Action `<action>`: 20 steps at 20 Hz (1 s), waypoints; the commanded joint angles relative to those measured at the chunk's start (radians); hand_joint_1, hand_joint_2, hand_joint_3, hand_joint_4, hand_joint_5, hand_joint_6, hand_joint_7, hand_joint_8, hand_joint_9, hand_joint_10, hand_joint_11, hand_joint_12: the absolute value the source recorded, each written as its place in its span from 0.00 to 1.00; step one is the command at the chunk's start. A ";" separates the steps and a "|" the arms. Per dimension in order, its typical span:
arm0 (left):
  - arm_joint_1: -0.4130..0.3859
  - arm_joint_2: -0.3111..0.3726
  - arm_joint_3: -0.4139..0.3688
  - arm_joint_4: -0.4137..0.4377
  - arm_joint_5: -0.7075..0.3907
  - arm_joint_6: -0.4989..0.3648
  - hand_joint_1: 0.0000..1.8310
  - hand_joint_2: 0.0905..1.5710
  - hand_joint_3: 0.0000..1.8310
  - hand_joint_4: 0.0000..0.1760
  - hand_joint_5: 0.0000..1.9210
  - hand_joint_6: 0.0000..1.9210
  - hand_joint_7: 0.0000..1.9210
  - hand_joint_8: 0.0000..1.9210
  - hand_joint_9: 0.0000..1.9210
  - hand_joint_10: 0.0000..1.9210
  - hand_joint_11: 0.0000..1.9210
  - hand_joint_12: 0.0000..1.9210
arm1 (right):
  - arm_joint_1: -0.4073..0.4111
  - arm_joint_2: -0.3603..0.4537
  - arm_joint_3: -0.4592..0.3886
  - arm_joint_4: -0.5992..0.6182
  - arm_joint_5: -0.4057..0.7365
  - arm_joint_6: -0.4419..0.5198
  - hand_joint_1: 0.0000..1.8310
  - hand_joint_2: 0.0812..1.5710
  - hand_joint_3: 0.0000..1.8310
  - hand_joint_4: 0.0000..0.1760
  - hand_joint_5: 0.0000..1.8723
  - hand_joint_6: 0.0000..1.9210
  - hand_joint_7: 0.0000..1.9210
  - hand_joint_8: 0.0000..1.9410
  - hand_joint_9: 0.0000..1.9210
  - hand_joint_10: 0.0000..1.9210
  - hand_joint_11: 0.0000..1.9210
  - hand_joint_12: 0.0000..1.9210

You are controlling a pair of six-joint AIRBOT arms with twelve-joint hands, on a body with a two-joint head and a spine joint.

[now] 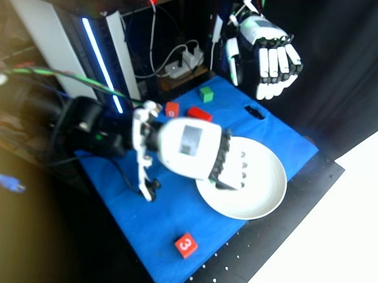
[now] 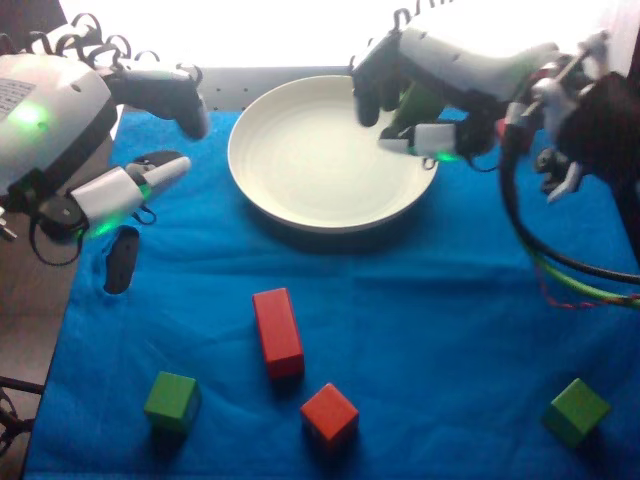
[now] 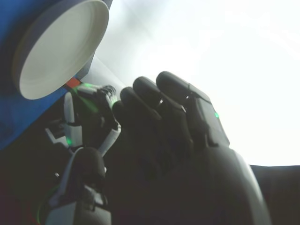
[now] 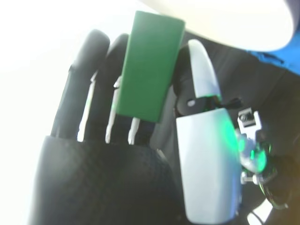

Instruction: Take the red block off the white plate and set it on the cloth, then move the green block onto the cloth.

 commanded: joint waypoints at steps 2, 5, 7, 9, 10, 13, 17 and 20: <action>-0.003 0.016 -0.007 0.020 -0.131 0.000 0.32 0.79 0.00 0.17 0.32 0.49 0.34 0.22 0.24 0.42 0.09 0.74 | 0.012 0.056 -0.054 -0.049 -0.204 0.003 0.75 0.71 0.00 0.00 0.47 0.59 0.51 0.50 0.45 0.69 0.36 0.79; 0.008 0.028 -0.018 0.015 -0.145 0.000 0.44 0.82 0.00 0.96 0.33 0.76 0.34 0.25 0.23 0.47 0.10 0.78 | -0.006 0.136 -0.144 -0.082 -0.289 0.003 0.81 0.71 0.00 0.00 0.47 0.54 0.50 0.50 0.45 0.64 0.36 0.90; 0.013 0.030 -0.022 0.011 -0.153 0.000 0.44 0.82 0.00 1.00 0.33 0.78 0.33 0.28 0.22 0.51 0.10 0.79 | -0.042 0.181 -0.195 -0.082 -0.358 0.003 0.76 0.70 0.00 0.00 0.48 0.58 0.52 0.49 0.45 0.66 0.37 0.85; 0.019 0.035 -0.028 0.009 -0.163 0.000 0.33 0.80 0.00 0.06 0.32 0.50 0.33 0.28 0.22 0.47 0.08 0.77 | -0.079 0.213 -0.238 -0.082 -0.412 0.003 0.75 0.70 0.00 0.00 0.52 0.37 0.52 0.56 0.48 0.78 0.48 0.95; 0.024 0.038 -0.032 0.008 -0.169 0.000 0.33 0.80 0.00 0.06 0.32 0.50 0.33 0.28 0.22 0.47 0.08 0.77 | -0.092 0.222 -0.251 -0.082 -0.426 0.003 0.75 0.70 0.00 0.00 0.52 0.37 0.52 0.56 0.48 0.78 0.48 0.95; 0.037 0.044 -0.041 0.008 -0.184 0.000 0.43 0.83 0.00 1.00 0.31 0.81 0.29 0.29 0.20 0.43 0.05 0.75 | -0.151 0.262 -0.296 -0.082 -0.470 0.003 0.75 0.71 0.00 0.00 0.45 0.57 0.51 0.56 0.43 0.69 0.35 0.86; 0.044 0.049 -0.049 0.010 -0.190 0.000 0.44 0.83 0.00 1.00 0.31 0.80 0.33 0.22 0.24 0.32 0.05 0.70 | -0.235 0.305 -0.347 -0.082 -0.494 0.003 0.71 0.70 0.00 0.00 0.51 0.43 0.52 0.63 0.53 0.78 0.48 0.93; 0.051 0.049 -0.050 0.009 -0.193 0.000 0.37 0.77 0.00 0.00 0.36 0.16 0.38 0.08 0.30 0.19 0.10 0.62 | -0.258 0.307 -0.358 -0.082 -0.494 0.003 0.76 0.70 0.00 0.00 0.52 0.44 0.50 0.57 0.47 0.70 0.45 0.87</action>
